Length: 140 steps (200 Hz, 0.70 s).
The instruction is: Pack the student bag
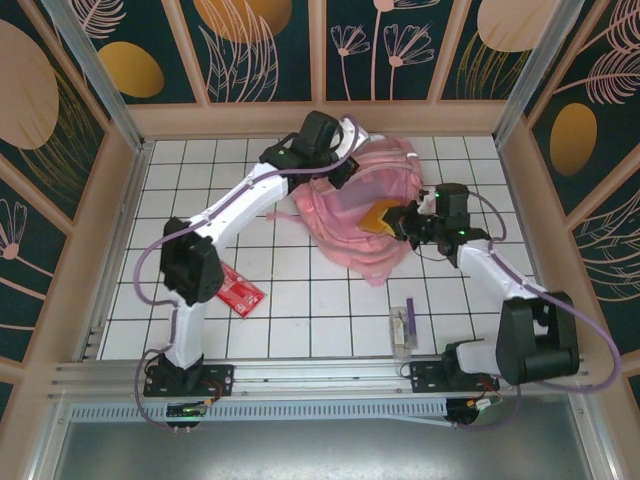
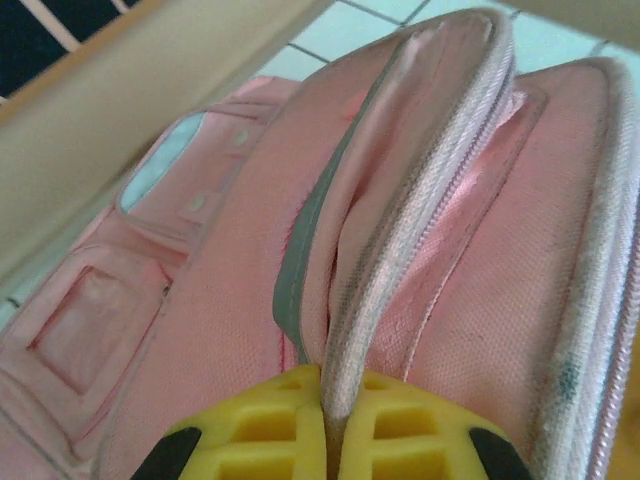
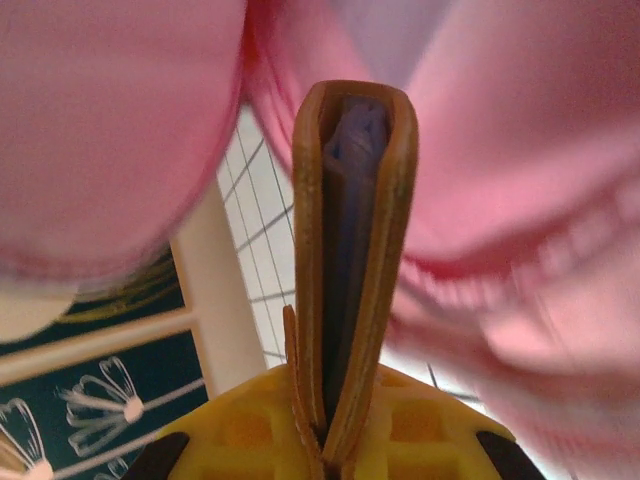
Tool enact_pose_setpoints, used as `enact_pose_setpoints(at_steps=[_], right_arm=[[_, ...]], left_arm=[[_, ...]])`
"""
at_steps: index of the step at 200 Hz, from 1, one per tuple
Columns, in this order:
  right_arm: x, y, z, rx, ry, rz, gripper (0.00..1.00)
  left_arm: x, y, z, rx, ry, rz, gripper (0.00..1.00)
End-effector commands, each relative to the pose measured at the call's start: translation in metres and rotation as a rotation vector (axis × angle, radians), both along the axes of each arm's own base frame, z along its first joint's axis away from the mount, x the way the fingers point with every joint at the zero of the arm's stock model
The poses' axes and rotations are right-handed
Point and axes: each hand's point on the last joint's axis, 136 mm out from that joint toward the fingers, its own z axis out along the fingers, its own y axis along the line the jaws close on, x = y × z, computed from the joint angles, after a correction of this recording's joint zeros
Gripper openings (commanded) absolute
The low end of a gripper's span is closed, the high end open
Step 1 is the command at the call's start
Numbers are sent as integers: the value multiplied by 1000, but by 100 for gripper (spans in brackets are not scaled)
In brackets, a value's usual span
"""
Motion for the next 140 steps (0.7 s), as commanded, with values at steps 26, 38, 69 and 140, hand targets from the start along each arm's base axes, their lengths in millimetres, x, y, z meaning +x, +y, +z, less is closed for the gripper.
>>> enact_pose_setpoints(at_steps=[26, 38, 69, 140], right_arm=[[72, 9, 14, 117, -133, -298, 0], [87, 13, 8, 137, -125, -373, 0], [116, 38, -15, 203, -96, -543, 0], [178, 98, -50, 298, -126, -544, 23]], left_arm=[[-63, -13, 129, -536, -89, -150, 0], [-69, -13, 133, -551, -73, -163, 0], [-83, -11, 153, -667, -44, -191, 0], [-87, -6, 184, -773, -54, -186, 0]])
